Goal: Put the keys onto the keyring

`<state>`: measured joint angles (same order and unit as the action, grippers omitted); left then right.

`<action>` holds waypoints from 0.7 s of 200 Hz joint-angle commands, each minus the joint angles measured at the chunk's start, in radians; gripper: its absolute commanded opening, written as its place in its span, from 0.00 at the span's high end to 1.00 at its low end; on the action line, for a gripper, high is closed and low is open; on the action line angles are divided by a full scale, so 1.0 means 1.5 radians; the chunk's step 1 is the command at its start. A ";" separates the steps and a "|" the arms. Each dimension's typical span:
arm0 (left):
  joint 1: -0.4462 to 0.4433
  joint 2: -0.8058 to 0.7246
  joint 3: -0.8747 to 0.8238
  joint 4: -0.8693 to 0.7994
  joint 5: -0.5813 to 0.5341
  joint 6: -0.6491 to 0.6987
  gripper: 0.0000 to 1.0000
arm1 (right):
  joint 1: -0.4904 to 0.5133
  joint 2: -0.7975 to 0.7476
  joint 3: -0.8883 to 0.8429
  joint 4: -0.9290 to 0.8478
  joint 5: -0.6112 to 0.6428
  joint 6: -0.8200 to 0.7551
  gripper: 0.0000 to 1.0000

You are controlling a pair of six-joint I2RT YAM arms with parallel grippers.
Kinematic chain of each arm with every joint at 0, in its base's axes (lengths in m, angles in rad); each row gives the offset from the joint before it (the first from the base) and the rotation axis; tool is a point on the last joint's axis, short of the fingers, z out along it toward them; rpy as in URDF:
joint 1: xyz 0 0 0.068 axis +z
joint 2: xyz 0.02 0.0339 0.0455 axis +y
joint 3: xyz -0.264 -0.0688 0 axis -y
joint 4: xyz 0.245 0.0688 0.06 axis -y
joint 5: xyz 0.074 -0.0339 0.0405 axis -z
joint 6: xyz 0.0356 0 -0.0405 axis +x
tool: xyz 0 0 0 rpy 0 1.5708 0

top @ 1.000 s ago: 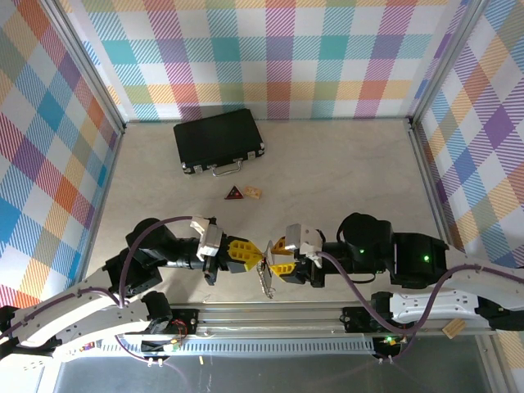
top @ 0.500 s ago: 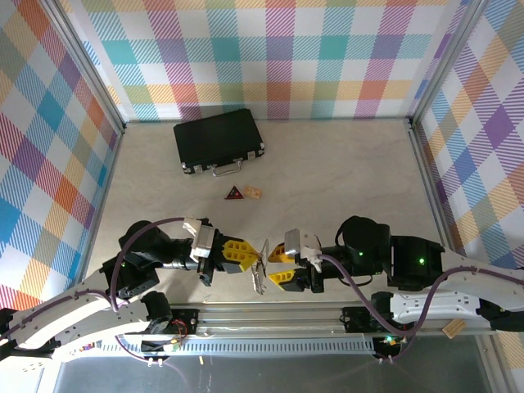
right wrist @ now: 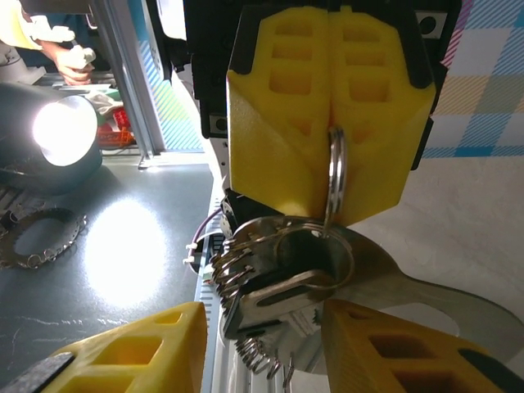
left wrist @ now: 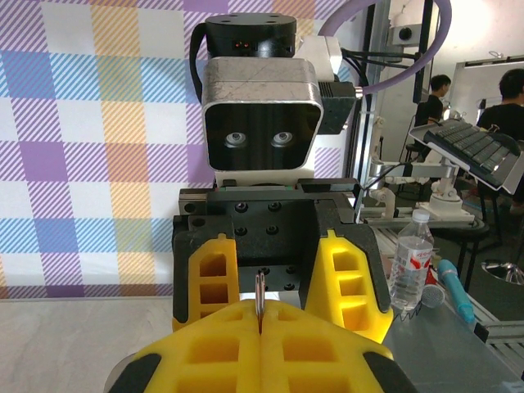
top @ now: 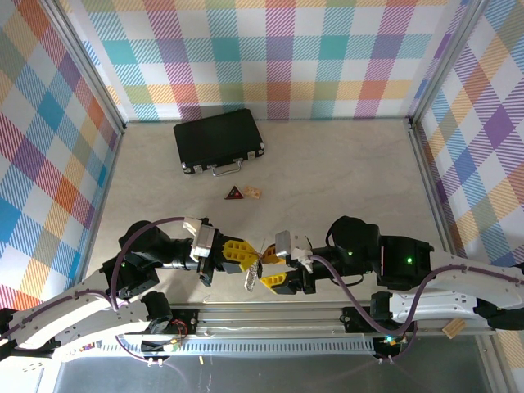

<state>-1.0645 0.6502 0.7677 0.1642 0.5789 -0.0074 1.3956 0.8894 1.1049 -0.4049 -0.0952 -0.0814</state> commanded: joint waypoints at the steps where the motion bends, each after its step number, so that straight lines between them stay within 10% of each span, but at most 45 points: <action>1: -0.002 -0.014 -0.004 0.043 0.007 -0.006 1.00 | 0.002 -0.002 -0.010 0.040 0.005 0.011 0.59; 140: -0.002 -0.023 -0.003 0.037 0.004 -0.004 1.00 | 0.003 -0.012 -0.020 0.043 0.042 0.005 0.87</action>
<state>-1.0645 0.6308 0.7612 0.1642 0.5785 -0.0082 1.3956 0.8890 1.0794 -0.3767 -0.0532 -0.0669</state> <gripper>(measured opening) 0.050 0.154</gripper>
